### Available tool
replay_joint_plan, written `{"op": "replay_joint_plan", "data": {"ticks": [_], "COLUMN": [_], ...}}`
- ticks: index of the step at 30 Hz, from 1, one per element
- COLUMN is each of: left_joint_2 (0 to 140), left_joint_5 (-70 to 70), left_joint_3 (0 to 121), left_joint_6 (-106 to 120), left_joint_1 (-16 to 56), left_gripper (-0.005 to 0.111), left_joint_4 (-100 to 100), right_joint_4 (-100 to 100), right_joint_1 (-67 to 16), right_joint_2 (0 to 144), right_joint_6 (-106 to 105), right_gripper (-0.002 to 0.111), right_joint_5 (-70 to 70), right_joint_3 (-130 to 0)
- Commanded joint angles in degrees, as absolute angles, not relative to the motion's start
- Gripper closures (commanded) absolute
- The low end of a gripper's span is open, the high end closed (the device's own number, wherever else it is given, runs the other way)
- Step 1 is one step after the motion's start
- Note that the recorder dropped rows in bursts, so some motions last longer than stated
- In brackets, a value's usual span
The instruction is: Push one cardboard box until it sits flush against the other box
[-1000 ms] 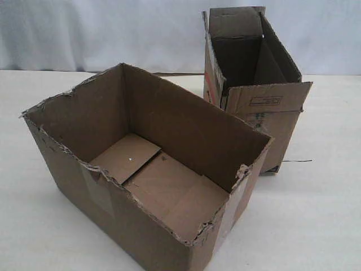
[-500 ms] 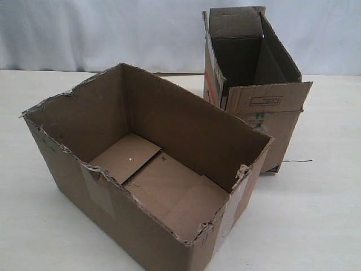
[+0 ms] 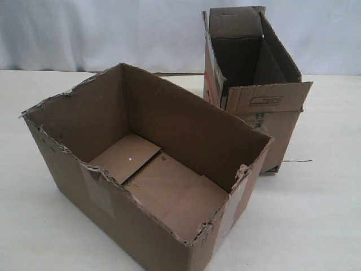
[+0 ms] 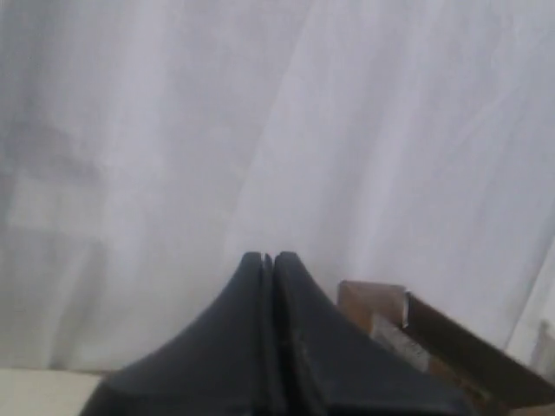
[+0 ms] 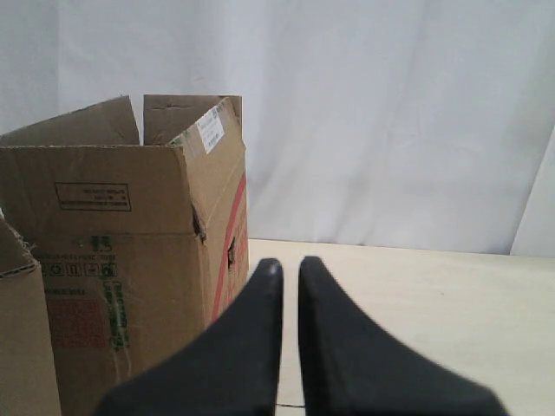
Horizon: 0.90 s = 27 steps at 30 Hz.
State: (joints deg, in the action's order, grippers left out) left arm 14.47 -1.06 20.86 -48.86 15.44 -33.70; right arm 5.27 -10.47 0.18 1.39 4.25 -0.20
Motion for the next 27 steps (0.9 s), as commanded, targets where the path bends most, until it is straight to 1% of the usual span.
{"op": "replay_joint_plan", "data": {"ticks": [1, 4, 10, 14, 16, 19, 20, 23, 27], "left_joint_2": [27.15, 34.11, 44.56, 49.23, 51.14, 53.86, 55.35, 59.77, 65.54], "left_joint_5": [5.10, 6.00, 20.08, 35.38, 43.04, 50.41, 54.14, 62.77, 66.98], "left_joint_3": [28.08, 32.86, 43.16, 51.14, 54.54, 58.84, 60.44, 63.03, 64.81], "left_joint_6": [-48.75, -42.43, -26.13, -10.77, -8.58, -3.65, -1.60, -5.11, -10.54], "left_joint_1": [16.01, 16.01, 16.01, 16.01, 17.17, 22.12, 25.07, 32.15, 40.17], "left_gripper": [0.107, 0.107, 0.107, 0.107, 0.107, 0.107, 0.107, 0.107, 0.107], "left_joint_4": [-40.37, -40.38, -39.78, -39.78, -39.21, -33.54, -30.45, -30.64, -31.01], "right_joint_4": [5.13, 5.13, 5.13, 5.13, 5.13, 5.13, 5.13, 5.13, 5.13], "right_joint_1": [-10.11, -10.11, -10.11, -10.11, -10.11, -10.11, -10.11, -10.11, -10.11], "right_joint_2": [0.00, 0.00, 0.00, 0.00, 0.00, 0.00, 0.00, 0.00, 0.00], "right_joint_6": [1.22, 1.22, 1.22, 1.22, 1.22, 1.22, 1.22, 1.22, 1.22], "right_gripper": [0.103, 0.103, 0.103, 0.103, 0.103, 0.103, 0.103, 0.103, 0.103], "right_joint_5": [4.54, 4.54, 4.54, 4.54, 4.54, 4.54, 4.54, 4.54, 4.54], "right_joint_3": [0.00, 0.00, 0.00, 0.00, 0.00, 0.00, 0.00, 0.00, 0.00]}}
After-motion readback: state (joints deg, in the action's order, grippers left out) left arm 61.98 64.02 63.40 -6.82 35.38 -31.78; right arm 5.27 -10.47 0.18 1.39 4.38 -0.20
